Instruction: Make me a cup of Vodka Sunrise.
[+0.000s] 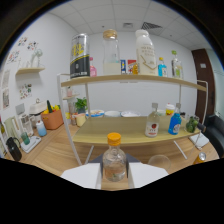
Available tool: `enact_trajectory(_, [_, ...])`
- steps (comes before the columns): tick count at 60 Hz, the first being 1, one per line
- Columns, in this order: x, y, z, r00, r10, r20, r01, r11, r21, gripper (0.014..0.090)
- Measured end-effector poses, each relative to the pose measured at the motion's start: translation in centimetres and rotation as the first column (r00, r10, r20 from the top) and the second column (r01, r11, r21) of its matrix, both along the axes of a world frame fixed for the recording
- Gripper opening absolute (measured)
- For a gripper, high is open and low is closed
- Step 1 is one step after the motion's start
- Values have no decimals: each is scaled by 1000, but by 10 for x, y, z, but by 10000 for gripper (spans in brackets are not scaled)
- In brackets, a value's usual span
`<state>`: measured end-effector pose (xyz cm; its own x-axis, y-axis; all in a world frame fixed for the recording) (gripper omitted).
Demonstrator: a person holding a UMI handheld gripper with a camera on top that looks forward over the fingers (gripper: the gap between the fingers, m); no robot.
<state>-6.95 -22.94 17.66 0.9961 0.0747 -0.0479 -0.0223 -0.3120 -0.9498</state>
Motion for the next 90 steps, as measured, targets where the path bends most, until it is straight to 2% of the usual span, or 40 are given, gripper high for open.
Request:
enact_trajectory(20, [-4, 32, -92, 999, -26, 38, 30, 991, -132, 351])
enact_trajectory(40, [-8, 38, -157, 999, -13, 44, 25, 960, -280, 353])
enact_trajectory(52, [-12, 29, -157, 998, 22, 61, -5, 963, -270, 361])
enact_trajectory(63, [-12, 17, -161, 997, 52, 56, -34, 959, -281, 374])
enact_trajectory(69, [-9, 14, -153, 997, 56, 48, -41, 961, -274, 534])
enact_trajectory(72, [-8, 11, -145, 997, 59, 48, -44, 963, -266, 675])
enact_trajectory(78, [-8, 1, -111, 997, 67, 31, -59, 972, -226, 848])
enact_trajectory(90, [4, -35, -33, 998, 66, 21, -64, 991, -115, 863])
